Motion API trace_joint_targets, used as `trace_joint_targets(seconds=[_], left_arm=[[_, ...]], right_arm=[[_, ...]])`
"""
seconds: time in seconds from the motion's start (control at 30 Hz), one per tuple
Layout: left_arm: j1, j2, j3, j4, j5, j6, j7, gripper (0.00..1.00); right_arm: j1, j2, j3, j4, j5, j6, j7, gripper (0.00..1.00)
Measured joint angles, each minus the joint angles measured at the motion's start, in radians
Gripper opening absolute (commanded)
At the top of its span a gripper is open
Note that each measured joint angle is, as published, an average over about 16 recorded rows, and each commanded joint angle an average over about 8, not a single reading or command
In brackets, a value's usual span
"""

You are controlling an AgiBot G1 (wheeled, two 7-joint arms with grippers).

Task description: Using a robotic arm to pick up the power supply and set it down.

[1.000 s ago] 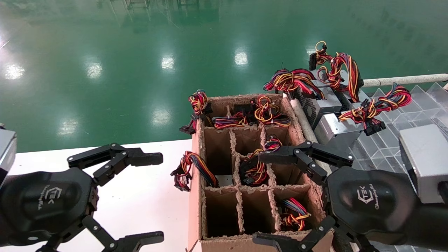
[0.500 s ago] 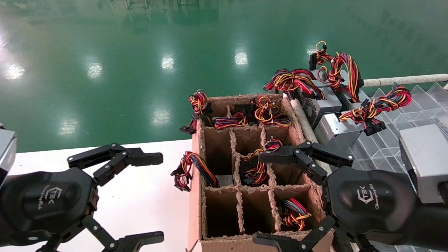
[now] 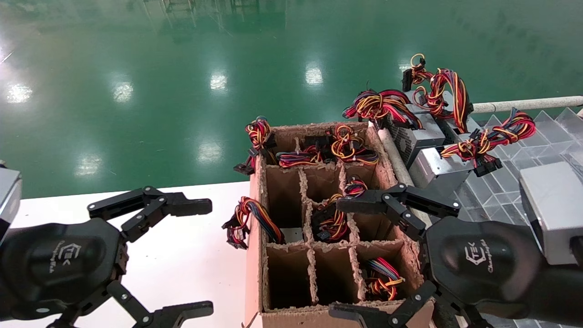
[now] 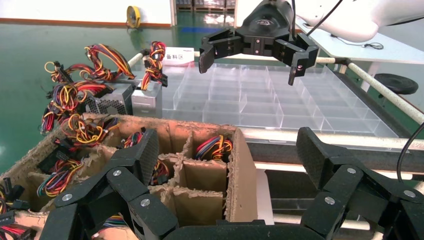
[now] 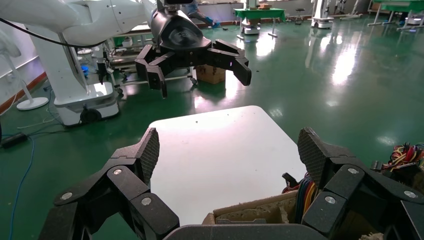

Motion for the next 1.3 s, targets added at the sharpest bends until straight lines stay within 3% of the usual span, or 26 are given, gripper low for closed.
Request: trace_joint_targets(seconds=[0.27, 0.4, 0.7, 0.83, 0.97, 1.07, 1.23, 1.3], left_arm=[[0.000, 0.000, 0.000, 0.000, 0.000, 0.000, 0.000, 0.00], [0.000, 0.000, 0.000, 0.000, 0.000, 0.000, 0.000, 0.00], [0.000, 0.000, 0.000, 0.000, 0.000, 0.000, 0.000, 0.00], [0.000, 0.000, 0.000, 0.001, 0.000, 0.000, 0.000, 0.00], [0.000, 0.000, 0.000, 0.001, 0.000, 0.000, 0.000, 0.00], [0.000, 0.000, 0.001, 0.001, 0.000, 0.000, 0.000, 0.00], [0.000, 0.000, 0.001, 0.001, 0.000, 0.000, 0.000, 0.00], [0.000, 0.000, 0.001, 0.001, 0.000, 0.000, 0.000, 0.00]], right_arm=[[-0.003, 0.003, 0.000, -0.001, -0.002, 0.004, 0.001, 1.00], [-0.020, 0.008, 0.000, 0.007, -0.019, 0.041, 0.007, 1.00], [-0.042, -0.043, -0.023, 0.025, -0.139, 0.240, 0.011, 1.00], [-0.008, -0.122, -0.053, -0.019, -0.221, 0.346, 0.001, 1.00], [0.068, -0.238, -0.090, -0.138, -0.293, 0.420, -0.026, 0.98], [0.144, -0.335, -0.119, -0.273, -0.340, 0.457, -0.054, 0.84], [0.272, -0.492, -0.153, -0.541, -0.388, 0.509, -0.112, 0.26], [0.317, -0.547, -0.160, -0.647, -0.399, 0.530, -0.138, 0.08]])
